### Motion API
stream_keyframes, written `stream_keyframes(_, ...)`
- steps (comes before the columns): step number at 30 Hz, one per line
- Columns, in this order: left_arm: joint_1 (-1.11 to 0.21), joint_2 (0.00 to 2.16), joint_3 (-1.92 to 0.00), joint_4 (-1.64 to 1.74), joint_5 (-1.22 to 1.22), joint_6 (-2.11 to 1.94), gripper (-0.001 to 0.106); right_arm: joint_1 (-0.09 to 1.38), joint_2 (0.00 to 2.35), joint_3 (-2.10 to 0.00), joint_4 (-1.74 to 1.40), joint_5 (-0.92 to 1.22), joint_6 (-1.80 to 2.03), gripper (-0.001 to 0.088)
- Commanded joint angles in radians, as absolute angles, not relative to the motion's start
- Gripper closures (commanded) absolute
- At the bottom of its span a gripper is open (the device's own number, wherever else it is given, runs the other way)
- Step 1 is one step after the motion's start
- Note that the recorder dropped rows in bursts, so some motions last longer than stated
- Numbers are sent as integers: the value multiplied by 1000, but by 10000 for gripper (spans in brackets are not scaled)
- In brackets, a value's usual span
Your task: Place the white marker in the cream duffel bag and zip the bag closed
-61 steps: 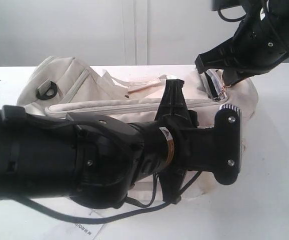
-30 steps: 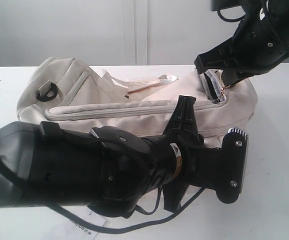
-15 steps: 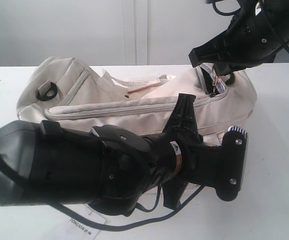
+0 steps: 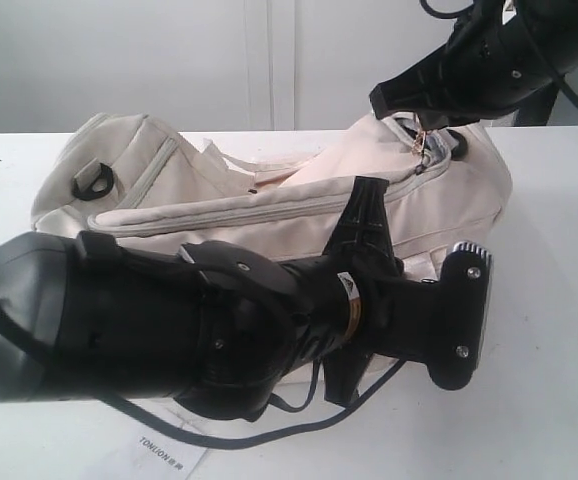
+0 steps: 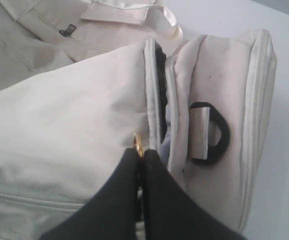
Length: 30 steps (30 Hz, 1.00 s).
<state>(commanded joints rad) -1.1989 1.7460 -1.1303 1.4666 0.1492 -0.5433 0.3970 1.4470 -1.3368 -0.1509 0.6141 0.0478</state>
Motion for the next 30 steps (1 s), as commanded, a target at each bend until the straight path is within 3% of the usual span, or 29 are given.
stream_keyframes(15, -1199, 1746, -1130, 1418, 203, -543, 1053, 397, 1429, -1337, -335, 694, 190, 868)
stream_keyframes(30, -1199, 1746, -1128, 1417, 73, -517, 1053, 397, 1527, -1337, -517, 440, 321, 868)
